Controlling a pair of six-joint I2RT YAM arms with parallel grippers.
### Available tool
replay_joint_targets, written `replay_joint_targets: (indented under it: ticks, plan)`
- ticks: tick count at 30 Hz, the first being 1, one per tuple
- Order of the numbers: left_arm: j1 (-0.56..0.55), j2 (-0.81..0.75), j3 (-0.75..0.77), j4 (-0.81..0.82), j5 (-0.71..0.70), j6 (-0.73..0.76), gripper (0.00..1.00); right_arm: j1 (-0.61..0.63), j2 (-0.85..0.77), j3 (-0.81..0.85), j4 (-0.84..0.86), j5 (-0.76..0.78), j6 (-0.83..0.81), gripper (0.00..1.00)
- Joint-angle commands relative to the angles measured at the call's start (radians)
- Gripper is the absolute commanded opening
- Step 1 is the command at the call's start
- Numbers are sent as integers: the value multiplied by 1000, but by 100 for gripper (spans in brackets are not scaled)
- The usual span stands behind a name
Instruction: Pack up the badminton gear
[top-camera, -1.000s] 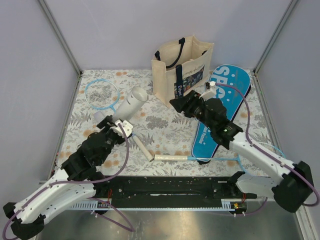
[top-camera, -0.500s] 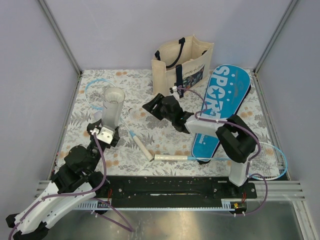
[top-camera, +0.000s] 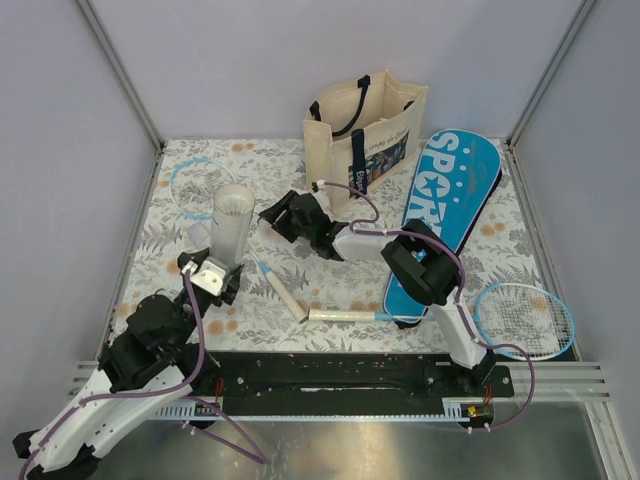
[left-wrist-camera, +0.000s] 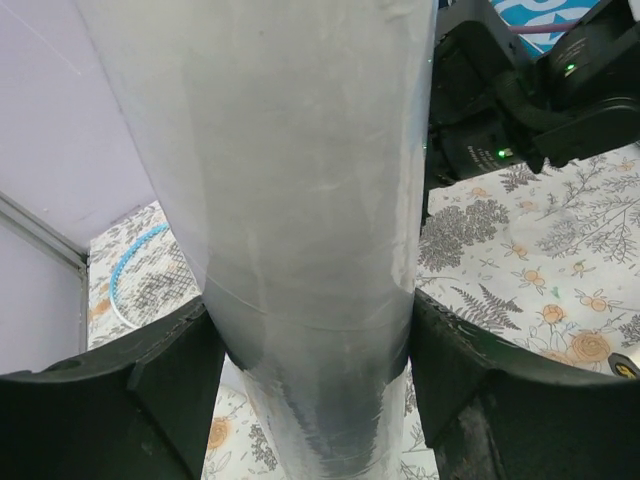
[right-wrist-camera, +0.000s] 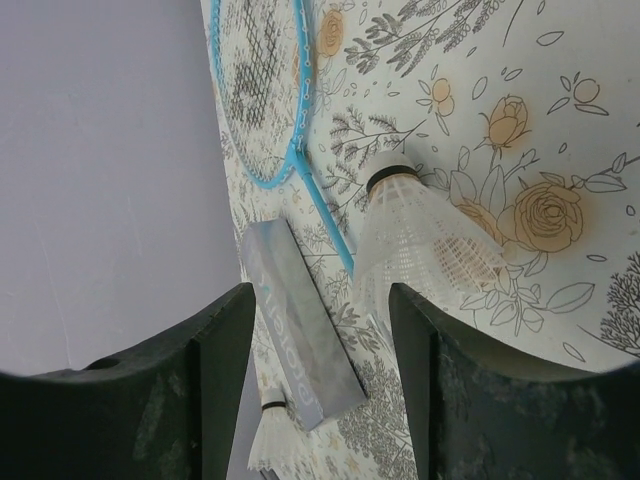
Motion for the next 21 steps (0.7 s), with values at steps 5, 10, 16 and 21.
replay_joint_targets:
  ticks: [5,10,16,21]
  plan:
    - [-1,-48,86,-16,15,-31,44,11,94,191,-120,66,59,64]
    - [0,-63,62,-23,9,-45,44,10,97,185,-165,91,79,49]
    - [-1,-57,46,-26,20,-57,44,-9,36,83,-106,134,22,20]
    - [0,-48,46,-26,35,-59,44,-58,-47,-46,17,68,-62,1]
